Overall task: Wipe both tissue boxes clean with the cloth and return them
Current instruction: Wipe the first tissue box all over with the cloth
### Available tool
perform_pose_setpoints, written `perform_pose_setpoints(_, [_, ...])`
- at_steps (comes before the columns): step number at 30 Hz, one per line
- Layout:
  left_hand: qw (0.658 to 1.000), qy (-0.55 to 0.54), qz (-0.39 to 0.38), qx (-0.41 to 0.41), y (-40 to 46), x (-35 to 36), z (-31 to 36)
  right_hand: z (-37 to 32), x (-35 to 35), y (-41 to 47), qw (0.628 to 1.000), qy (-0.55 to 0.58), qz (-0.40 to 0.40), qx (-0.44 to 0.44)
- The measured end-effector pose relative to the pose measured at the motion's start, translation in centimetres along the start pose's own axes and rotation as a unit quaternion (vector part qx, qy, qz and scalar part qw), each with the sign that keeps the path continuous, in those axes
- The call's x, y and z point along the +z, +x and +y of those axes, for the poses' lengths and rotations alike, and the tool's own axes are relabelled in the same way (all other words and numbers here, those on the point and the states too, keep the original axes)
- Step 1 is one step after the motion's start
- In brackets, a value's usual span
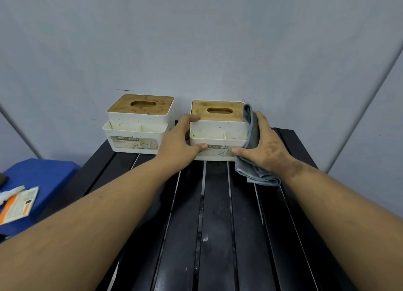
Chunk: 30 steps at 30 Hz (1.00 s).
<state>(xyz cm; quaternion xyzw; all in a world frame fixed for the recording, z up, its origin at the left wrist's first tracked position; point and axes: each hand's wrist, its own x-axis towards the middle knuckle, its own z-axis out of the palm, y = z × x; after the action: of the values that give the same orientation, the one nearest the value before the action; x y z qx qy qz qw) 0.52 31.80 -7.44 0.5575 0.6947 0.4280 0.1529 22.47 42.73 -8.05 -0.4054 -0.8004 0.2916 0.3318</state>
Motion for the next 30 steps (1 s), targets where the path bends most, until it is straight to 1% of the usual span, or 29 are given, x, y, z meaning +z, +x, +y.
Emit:
perform_pose_setpoints(4, [1.0, 0.0, 0.002, -0.002, -0.9, -0.2, 0.8, -0.7, -0.1, -0.8, 1.0, -0.005, 0.003, -0.006])
perform_pose_setpoints(7, [1.0, -0.01, 0.003, -0.006, -3.2, -1.1, 1.9, -2.1, -0.6, -2.6, 1.0, -0.021, 0.004, 0.003])
perform_pose_setpoints(14, [1.0, -0.016, 0.001, 0.01, -12.1, -6.0, 5.9, -9.5, -4.0, -10.8, 0.999, -0.038, 0.004, -0.024])
perform_pose_setpoints(18, [1.0, -0.025, -0.012, -0.004, -18.7, -8.7, 7.1, -13.6, -4.4, -17.4, 0.998, -0.05, -0.02, 0.012])
perform_pose_setpoints(22, [0.998, -0.045, -0.027, -0.03, -24.1, -9.6, 6.8, -16.6, -3.9, -23.3, 0.995, -0.063, -0.042, 0.059])
perform_pose_setpoints(25, [0.998, -0.036, -0.038, -0.04, -27.2, -9.9, 6.3, -17.6, -3.3, -26.8, 0.991, -0.08, -0.049, 0.091])
perform_pose_setpoints(30, [0.998, -0.027, -0.034, -0.043, -30.7, -9.9, 5.2, -18.4, -2.4, -30.0, 0.989, -0.082, -0.059, 0.108])
